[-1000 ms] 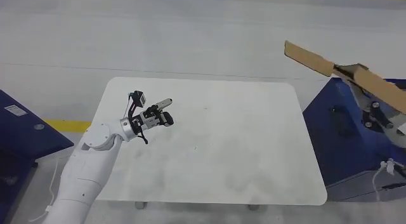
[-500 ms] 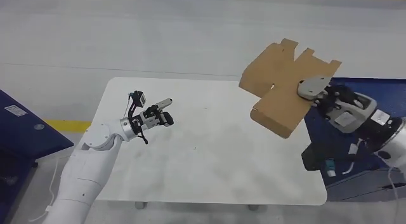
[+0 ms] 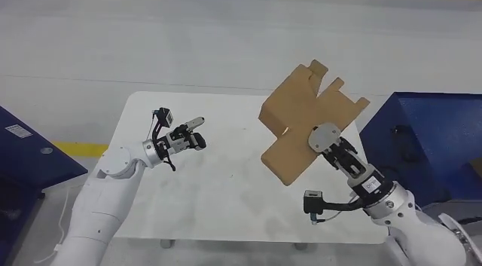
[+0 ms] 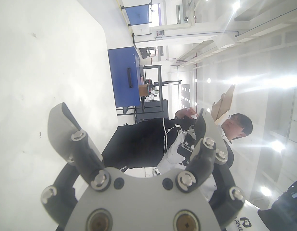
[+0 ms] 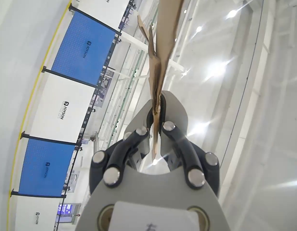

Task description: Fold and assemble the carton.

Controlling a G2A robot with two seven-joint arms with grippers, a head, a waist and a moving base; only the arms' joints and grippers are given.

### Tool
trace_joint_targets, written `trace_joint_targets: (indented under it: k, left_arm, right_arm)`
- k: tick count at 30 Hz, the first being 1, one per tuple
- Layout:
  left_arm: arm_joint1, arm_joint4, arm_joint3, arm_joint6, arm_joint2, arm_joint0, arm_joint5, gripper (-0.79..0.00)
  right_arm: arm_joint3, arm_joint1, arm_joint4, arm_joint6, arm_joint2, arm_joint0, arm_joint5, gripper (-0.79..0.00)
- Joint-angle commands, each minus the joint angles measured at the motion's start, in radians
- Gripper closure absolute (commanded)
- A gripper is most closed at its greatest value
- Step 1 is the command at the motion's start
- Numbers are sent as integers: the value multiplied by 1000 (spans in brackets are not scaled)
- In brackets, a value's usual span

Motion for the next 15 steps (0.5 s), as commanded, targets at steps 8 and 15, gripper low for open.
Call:
trace_joint_targets:
  k: [8, 15]
  left_arm:
    - [0, 0, 0, 0, 0, 0, 0, -785]
    - [0, 0, 0, 0, 0, 0, 0, -785]
  right_arm:
    - [0, -16, 609, -37, 158, 117, -124, 0]
    - [0, -15, 1618, 130, 534, 235, -675, 0]
